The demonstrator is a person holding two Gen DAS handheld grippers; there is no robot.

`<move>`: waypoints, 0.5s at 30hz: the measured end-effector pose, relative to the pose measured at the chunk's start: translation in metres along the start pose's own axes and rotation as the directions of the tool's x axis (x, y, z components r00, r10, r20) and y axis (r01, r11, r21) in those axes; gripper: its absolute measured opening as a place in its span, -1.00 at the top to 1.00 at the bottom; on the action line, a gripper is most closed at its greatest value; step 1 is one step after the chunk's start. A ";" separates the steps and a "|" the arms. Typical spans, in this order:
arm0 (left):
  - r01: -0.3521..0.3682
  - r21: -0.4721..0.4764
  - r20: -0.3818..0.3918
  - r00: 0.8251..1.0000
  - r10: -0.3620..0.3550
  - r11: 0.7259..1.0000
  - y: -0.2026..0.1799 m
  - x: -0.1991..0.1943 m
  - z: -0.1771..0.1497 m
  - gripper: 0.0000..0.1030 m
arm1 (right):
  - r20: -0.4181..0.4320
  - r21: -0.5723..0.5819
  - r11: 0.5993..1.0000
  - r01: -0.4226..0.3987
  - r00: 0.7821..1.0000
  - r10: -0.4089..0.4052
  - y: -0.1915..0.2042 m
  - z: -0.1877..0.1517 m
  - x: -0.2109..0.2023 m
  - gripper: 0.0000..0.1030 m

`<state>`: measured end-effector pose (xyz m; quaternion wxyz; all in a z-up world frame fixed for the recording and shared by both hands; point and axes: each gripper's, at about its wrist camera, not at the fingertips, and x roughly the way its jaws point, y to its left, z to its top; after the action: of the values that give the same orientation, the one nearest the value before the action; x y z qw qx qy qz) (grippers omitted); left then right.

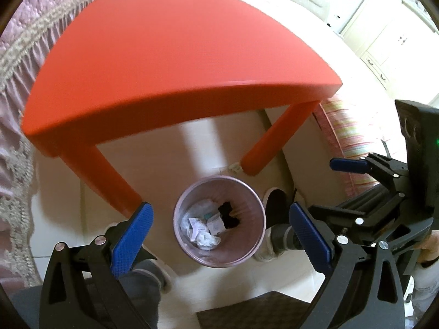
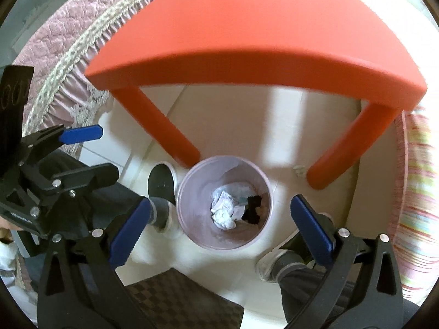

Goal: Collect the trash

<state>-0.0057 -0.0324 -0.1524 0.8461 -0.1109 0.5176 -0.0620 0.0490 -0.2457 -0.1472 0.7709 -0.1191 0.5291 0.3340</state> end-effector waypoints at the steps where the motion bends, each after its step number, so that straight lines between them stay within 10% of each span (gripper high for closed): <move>1: -0.004 0.001 0.009 1.000 0.004 1.000 0.000 -0.004 0.002 -0.85 | 0.012 -0.001 1.000 0.003 1.000 -0.003 0.001 0.003 -0.006 -0.94; 15: -0.083 0.011 0.228 0.970 0.078 0.997 0.002 -0.087 0.074 -0.85 | 0.230 -0.016 0.997 0.074 0.971 -0.068 0.011 0.082 -0.096 -0.94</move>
<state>0.0206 -0.0024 -0.0455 0.9028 -0.0877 0.4206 -0.0197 0.0816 -0.2312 -0.0260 0.8368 -0.1081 0.4277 0.3241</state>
